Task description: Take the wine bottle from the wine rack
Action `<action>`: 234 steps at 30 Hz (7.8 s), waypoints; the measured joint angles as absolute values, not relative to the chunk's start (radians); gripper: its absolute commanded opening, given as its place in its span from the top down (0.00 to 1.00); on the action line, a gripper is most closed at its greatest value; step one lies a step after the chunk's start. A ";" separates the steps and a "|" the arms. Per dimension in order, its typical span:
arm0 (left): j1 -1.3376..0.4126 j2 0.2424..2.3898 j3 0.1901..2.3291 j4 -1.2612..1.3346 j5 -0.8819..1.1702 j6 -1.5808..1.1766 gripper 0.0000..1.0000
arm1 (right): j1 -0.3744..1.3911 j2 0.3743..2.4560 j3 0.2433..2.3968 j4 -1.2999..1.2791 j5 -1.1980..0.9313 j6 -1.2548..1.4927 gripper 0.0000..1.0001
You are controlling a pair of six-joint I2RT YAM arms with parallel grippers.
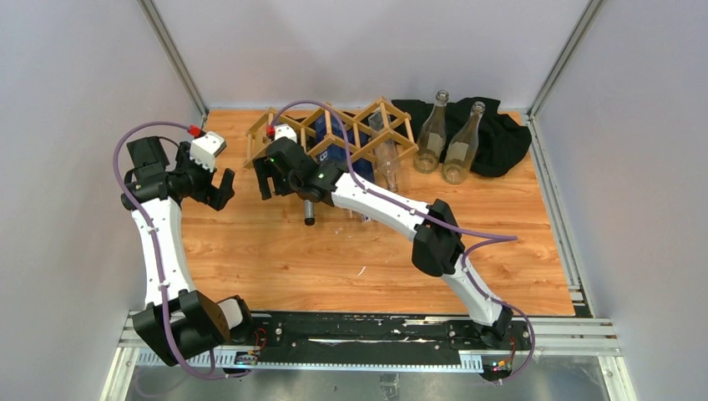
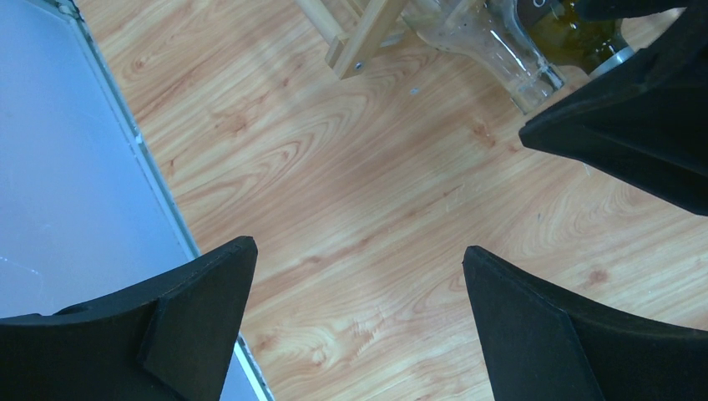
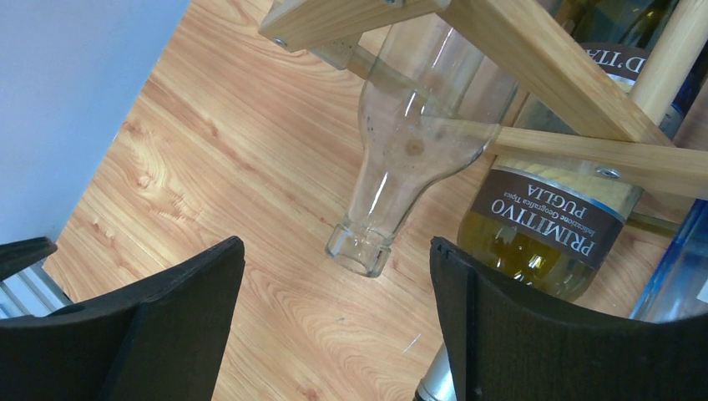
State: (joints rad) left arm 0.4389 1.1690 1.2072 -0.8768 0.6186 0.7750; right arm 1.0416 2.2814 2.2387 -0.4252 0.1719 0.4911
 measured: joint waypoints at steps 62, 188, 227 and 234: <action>0.449 1.037 1.137 -0.888 0.715 0.887 0.00 | 1.013 2.260 1.968 -0.140 0.160 0.751 1.00; 0.372 1.087 1.147 -1.050 0.854 1.213 0.00 | 1.328 2.025 1.467 -0.463 -0.135 -0.072 0.00; -0.023 1.001 1.053 -1.276 0.825 1.301 0.00 | 1.130 1.620 1.105 -0.208 -0.322 -0.002 1.00; -0.207 0.964 0.994 -1.284 0.768 1.283 0.00 | 1.104 1.574 1.065 -0.207 -0.332 0.039 1.00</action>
State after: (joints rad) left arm -0.2066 0.9638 0.9936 -1.2842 0.7677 1.2831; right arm 1.1038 1.5738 1.0653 -0.2066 -0.3325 0.0395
